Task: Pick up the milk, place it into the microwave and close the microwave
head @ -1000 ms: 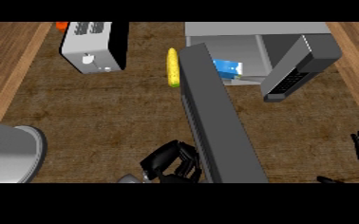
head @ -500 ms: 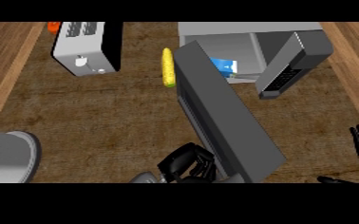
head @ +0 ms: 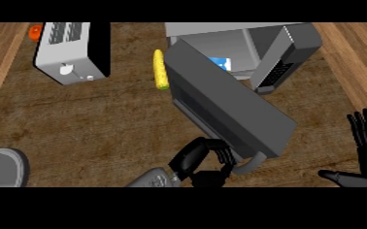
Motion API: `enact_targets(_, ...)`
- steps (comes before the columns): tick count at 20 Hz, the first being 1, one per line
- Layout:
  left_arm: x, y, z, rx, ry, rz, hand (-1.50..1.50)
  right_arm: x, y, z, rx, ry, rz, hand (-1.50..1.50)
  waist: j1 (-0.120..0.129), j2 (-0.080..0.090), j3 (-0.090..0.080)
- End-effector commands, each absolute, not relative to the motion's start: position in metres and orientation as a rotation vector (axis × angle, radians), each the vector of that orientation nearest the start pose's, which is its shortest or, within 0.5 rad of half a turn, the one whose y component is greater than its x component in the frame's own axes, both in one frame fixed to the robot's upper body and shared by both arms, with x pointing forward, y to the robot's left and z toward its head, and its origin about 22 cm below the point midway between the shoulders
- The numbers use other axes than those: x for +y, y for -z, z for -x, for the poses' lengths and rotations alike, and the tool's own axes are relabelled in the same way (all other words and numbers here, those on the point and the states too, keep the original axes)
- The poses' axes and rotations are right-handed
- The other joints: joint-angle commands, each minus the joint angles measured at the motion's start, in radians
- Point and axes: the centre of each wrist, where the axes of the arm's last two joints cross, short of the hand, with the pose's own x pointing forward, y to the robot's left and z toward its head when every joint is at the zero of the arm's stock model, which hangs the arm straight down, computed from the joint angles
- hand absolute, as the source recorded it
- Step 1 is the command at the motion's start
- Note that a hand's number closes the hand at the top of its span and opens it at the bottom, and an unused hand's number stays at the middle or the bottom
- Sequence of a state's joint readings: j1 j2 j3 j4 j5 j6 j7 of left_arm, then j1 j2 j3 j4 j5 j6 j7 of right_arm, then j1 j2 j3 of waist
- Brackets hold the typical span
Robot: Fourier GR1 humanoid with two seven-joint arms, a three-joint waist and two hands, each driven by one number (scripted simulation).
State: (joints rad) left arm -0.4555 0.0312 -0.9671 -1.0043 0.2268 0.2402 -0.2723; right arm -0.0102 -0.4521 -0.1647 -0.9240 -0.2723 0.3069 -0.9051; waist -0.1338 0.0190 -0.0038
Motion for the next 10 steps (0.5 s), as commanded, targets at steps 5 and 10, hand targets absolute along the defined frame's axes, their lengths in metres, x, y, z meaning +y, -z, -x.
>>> enact_targets(5,0.004,0.021,-0.254,-1.625,0.784,0.453,1.50,-0.416,0.052,-0.216,-2.006,-0.078,-0.080,-1.50,-0.076,0.011,-0.001)
enact_targets(10,-0.003,-0.001,-0.278,-1.732,0.742,0.393,1.50,-0.410,0.034,-0.233,-2.008,-0.137,-0.125,-1.50,-0.108,0.018,-0.002)
